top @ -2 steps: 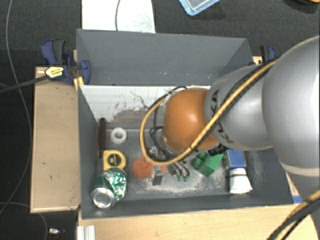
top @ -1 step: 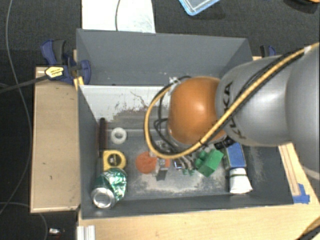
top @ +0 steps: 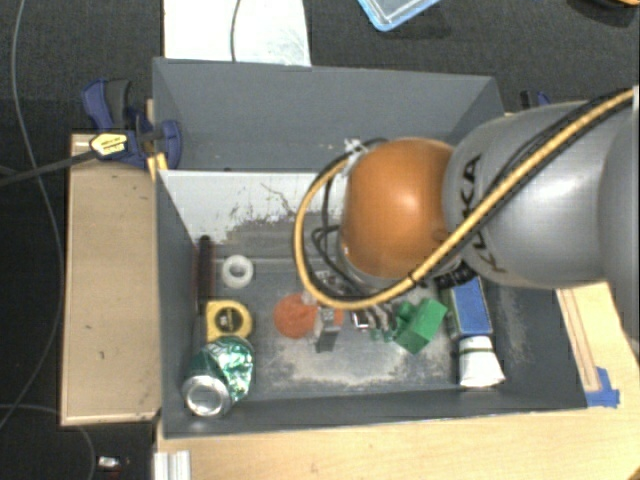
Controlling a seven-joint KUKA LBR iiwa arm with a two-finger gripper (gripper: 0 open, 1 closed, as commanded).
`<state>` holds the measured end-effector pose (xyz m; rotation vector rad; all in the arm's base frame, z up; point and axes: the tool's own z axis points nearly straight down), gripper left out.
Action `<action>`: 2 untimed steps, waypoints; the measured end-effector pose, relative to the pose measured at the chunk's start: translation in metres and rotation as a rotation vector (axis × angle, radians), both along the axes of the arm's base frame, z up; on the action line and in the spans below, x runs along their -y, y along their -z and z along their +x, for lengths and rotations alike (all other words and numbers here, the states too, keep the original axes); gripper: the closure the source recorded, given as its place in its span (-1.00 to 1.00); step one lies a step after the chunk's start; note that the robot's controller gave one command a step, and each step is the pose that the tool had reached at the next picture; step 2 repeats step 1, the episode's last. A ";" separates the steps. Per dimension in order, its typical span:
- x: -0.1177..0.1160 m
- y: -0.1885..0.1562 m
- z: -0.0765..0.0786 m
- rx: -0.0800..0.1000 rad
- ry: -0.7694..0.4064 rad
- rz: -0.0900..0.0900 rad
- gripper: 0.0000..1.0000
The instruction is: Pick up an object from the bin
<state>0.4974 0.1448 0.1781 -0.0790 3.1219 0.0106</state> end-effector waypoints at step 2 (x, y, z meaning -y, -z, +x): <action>0.000 -0.019 0.000 -0.001 0.003 0.000 1.00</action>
Offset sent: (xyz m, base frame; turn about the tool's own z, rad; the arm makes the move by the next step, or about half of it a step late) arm -0.0006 0.0000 0.0107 0.0020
